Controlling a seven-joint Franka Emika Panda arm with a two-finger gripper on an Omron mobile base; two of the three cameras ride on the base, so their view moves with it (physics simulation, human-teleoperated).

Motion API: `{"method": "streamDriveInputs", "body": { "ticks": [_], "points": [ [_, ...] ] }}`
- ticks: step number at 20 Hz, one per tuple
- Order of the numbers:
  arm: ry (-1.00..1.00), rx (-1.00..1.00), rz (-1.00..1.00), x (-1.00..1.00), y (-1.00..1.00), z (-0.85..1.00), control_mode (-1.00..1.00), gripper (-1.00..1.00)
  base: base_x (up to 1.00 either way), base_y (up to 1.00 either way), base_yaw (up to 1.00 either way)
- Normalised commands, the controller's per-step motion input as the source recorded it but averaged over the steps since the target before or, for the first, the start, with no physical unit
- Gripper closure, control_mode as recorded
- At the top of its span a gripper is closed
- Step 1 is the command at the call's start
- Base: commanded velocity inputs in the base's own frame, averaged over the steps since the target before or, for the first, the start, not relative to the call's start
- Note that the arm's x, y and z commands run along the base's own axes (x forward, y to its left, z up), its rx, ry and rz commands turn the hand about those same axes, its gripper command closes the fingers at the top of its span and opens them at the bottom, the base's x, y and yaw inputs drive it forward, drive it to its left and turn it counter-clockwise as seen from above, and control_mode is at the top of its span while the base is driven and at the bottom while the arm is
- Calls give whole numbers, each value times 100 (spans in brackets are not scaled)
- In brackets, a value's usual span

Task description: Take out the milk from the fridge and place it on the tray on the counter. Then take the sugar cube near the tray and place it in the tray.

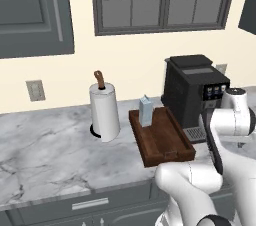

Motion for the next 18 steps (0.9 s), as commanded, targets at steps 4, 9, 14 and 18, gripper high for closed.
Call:
{"method": "streamDriveInputs", "body": {
  "ticks": [4, 9, 14, 18],
  "points": [
    [0, 9, 4, 0, 0, -7, -100, -100, 0, 0, 0],
    [0, 10, 2, 2, 0, -18, -100, -100, 0, 0, 0],
    [0, 1, 0, 6, 0, -26, -100, -100, 0, 0, 0],
    [0, 0, 0, 15, 3, -22, -100, -100, 0, 0, 0]
  ]
}}
